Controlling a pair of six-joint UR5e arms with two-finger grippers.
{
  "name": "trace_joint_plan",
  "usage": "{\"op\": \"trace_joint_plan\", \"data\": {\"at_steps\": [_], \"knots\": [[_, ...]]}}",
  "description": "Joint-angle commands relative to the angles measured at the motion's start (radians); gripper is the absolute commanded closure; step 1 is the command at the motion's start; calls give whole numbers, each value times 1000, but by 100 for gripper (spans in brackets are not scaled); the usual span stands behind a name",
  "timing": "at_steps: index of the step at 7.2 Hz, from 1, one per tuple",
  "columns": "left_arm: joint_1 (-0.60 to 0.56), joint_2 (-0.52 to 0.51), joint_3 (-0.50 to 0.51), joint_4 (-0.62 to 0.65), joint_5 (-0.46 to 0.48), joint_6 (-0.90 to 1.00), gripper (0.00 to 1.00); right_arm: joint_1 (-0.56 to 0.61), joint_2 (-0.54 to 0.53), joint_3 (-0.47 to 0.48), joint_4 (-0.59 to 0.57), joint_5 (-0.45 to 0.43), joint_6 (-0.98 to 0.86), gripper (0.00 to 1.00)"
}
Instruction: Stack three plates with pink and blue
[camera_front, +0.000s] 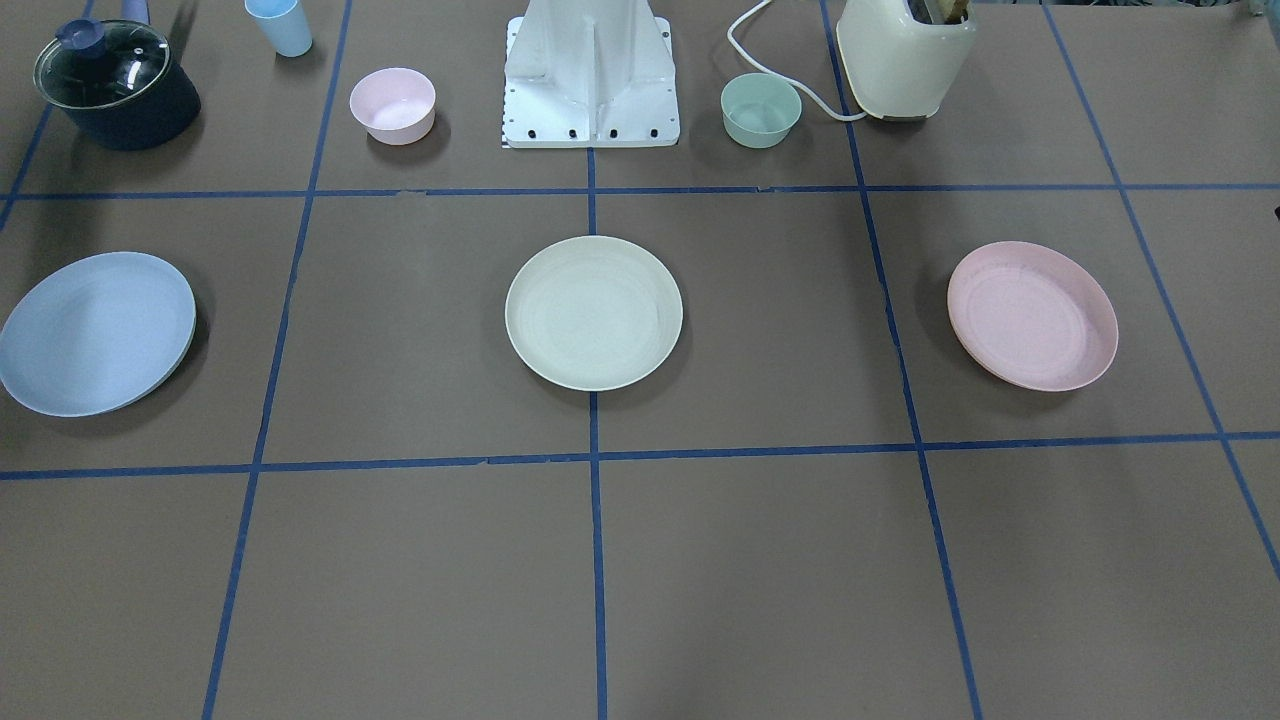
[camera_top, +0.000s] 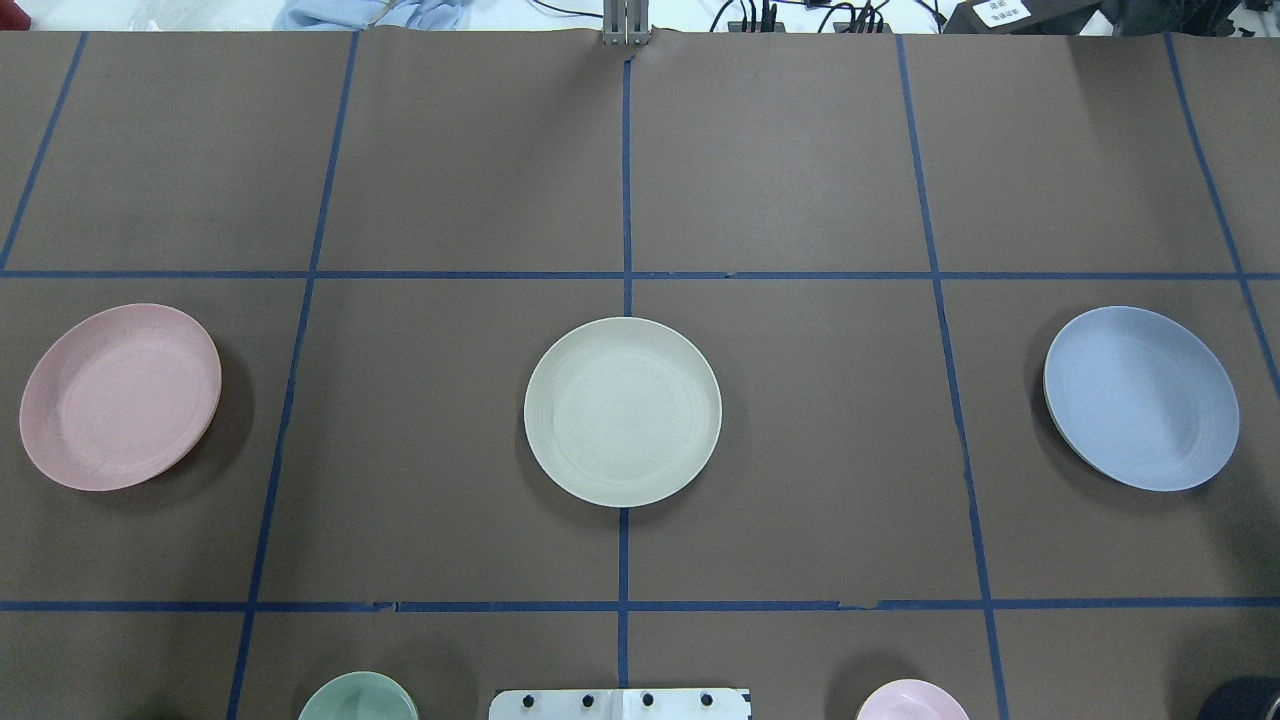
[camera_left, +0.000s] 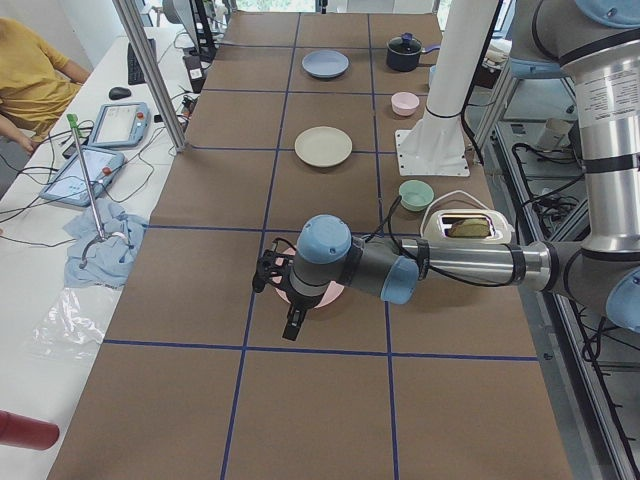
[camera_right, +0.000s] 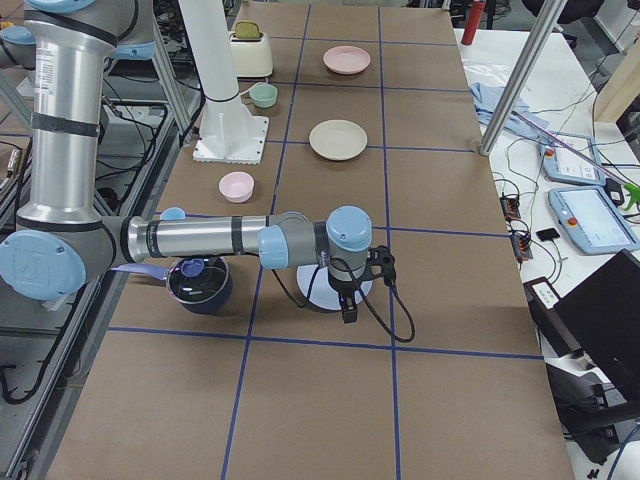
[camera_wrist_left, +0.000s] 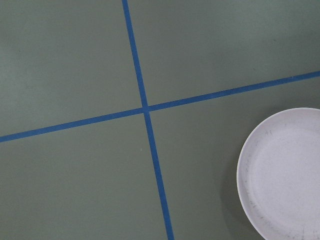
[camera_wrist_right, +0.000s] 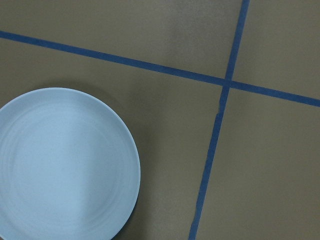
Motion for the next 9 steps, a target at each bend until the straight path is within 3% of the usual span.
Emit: {"op": "trace_joint_plan", "data": {"at_steps": [1, 5, 9], "knots": [[97, -100, 136, -9, -7, -33, 0, -10, 0, -1, 12, -2, 2, 0], [256, -211, 347, -166, -50, -33, 0, -8, -1, -3, 11, 8, 26, 0], [300, -214, 399, -242, -78, -35, 0, -10, -1, -4, 9, 10, 29, 0]]}}
